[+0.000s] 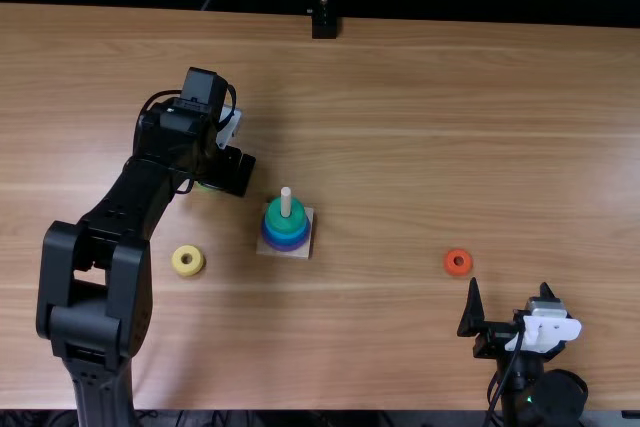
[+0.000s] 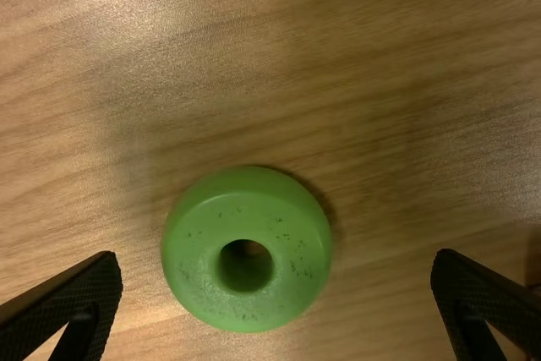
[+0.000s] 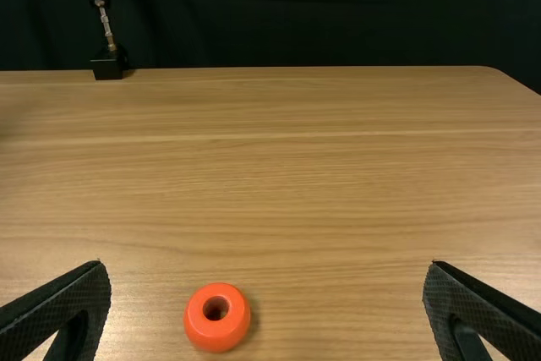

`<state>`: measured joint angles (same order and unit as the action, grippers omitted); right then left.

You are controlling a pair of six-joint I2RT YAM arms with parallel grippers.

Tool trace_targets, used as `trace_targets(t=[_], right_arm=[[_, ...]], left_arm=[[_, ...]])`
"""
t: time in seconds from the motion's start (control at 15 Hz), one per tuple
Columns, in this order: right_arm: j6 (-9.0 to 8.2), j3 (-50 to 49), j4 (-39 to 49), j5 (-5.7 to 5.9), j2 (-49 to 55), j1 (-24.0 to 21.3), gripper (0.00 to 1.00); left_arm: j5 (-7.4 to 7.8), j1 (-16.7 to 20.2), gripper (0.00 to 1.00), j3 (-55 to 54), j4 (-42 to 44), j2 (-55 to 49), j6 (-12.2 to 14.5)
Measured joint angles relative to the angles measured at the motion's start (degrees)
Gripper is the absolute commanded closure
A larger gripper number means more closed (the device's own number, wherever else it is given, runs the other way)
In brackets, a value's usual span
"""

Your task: Build the Hanoi tower: stack the rings onto the peg from bottom to top in this color order: purple, dark blue, light blue, dark green, light green, yellow, orange.

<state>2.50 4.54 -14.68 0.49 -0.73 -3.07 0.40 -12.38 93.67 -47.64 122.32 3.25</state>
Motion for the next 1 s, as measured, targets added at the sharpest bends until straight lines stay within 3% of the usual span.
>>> trace_targets(t=[0.6, 0.67, 0.8, 0.87, 1.0], right_arm=[[-0.04, 0.0, -0.02, -0.02, 0.0, 0.02, 0.0], [-0.02, 0.0, -0.02, -0.02, 0.0, 0.02, 0.0], [-0.02, 0.0, -0.02, -0.02, 0.0, 0.02, 0.0], [-0.02, 0.0, -0.04, -0.02, 0.0, 0.02, 0.0], [-0.02, 0.0, -0.04, -0.02, 0.0, 0.02, 0.0]], left_arm=[[0.04, 0.0, 0.0, 0.02, -0.11, 2.08, 1.88], [0.04, 0.0, 0.2, 0.02, -0.09, 2.05, 1.97], [0.07, 0.0, 0.87, 0.02, -0.02, 2.08, 2.05], [0.13, 0.0, 1.0, 0.02, 0.07, 2.08, 2.03], [1.46, 0.02, 1.0, 0.02, 0.35, 2.08, 2.08]])
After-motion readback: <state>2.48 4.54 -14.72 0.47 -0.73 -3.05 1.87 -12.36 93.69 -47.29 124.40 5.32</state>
